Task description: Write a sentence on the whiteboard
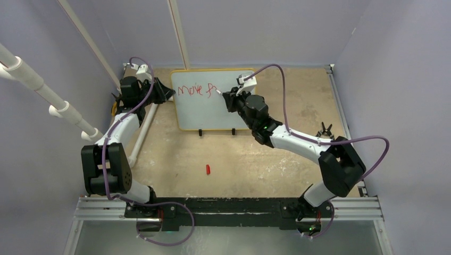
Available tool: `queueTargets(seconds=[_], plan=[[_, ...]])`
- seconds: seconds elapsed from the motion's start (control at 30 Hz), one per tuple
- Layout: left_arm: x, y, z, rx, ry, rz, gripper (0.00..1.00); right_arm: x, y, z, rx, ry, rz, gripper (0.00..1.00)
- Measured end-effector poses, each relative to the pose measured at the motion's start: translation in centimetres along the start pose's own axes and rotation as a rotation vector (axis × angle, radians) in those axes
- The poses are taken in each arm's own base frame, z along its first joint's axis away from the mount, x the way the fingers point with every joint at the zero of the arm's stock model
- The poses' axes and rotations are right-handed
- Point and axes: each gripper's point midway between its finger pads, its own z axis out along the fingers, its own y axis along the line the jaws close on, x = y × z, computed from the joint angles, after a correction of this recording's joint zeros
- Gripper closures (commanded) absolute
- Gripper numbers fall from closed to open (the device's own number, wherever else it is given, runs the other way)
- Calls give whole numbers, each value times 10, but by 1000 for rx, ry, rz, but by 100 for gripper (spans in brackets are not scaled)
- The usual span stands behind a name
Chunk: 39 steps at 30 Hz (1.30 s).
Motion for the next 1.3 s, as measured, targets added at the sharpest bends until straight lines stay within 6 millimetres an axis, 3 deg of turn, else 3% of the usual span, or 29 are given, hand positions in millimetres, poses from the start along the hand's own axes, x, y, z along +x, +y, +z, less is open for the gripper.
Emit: queueTargets(seconds=[0.6, 0.93, 1.3], plan=[[0, 0, 0, 0, 0, 0, 85, 4, 9, 6, -49, 8, -24, 100], [0, 0, 0, 0, 0, 0, 85, 23, 8, -1, -60, 52, -28, 100], [0, 0, 0, 0, 0, 0, 85, 13, -2, -7, 3, 44, -17, 100]])
